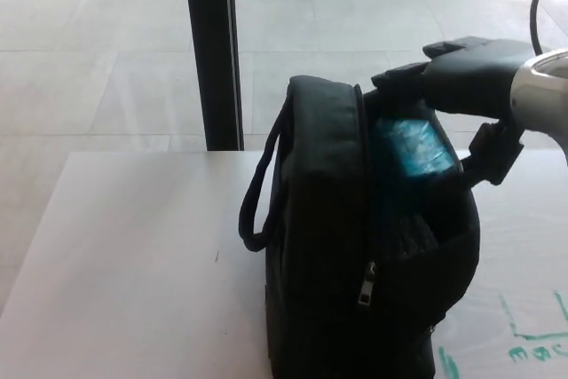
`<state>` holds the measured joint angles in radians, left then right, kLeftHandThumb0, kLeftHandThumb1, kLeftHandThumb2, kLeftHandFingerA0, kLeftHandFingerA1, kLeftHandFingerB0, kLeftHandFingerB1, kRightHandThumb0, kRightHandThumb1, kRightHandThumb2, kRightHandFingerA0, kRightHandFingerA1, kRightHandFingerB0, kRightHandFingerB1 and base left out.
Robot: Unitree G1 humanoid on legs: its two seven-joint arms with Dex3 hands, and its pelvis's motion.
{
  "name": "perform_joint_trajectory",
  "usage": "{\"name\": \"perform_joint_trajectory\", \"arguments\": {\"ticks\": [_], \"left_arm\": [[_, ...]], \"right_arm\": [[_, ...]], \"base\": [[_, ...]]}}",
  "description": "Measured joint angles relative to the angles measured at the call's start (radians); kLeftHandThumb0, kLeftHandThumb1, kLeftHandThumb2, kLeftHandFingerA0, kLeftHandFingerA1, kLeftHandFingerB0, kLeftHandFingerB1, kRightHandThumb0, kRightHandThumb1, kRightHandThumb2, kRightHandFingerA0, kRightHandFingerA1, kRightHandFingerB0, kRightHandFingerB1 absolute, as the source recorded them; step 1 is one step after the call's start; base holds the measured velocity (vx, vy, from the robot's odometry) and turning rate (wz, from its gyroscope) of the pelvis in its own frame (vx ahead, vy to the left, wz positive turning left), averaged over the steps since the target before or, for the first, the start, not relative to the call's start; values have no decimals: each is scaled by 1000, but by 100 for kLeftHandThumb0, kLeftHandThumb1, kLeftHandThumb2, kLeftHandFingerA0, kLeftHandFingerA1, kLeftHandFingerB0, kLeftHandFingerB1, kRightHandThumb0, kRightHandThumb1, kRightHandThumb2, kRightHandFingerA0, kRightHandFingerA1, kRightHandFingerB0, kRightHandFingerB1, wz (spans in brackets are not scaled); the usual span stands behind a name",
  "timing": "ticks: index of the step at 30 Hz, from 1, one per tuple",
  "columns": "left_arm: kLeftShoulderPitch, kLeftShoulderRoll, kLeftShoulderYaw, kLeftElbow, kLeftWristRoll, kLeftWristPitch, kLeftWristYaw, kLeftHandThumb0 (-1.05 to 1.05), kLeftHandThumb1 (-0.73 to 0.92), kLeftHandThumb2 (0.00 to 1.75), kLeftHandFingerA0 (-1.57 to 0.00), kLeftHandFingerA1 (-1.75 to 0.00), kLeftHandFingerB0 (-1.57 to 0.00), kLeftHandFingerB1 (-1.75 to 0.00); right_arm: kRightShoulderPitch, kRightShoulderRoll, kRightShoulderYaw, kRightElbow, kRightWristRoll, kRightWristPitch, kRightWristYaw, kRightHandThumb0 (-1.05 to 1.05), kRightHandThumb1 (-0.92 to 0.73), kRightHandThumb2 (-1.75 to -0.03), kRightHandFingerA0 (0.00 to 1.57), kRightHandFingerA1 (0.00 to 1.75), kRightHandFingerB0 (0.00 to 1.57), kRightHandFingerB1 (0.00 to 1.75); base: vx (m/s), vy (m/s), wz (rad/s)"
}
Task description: The robot uses its right hand to pick up the cube kept on the middle of the desk and put it inside the bag next to it
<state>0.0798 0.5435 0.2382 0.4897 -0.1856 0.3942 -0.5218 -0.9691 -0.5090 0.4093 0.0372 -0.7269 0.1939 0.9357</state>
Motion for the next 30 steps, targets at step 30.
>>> {"name": "perform_joint_trajectory", "arguments": {"ticks": [30], "left_arm": [[42,3,8,-7,6,-1,-8,-72,62,100,-30,-57,-33,-55]], "right_arm": [[-27,-205,-153,-25,48,-76,20,-73,-56,-58,5,35,29,30]], "base": [[0,0,0]]}}
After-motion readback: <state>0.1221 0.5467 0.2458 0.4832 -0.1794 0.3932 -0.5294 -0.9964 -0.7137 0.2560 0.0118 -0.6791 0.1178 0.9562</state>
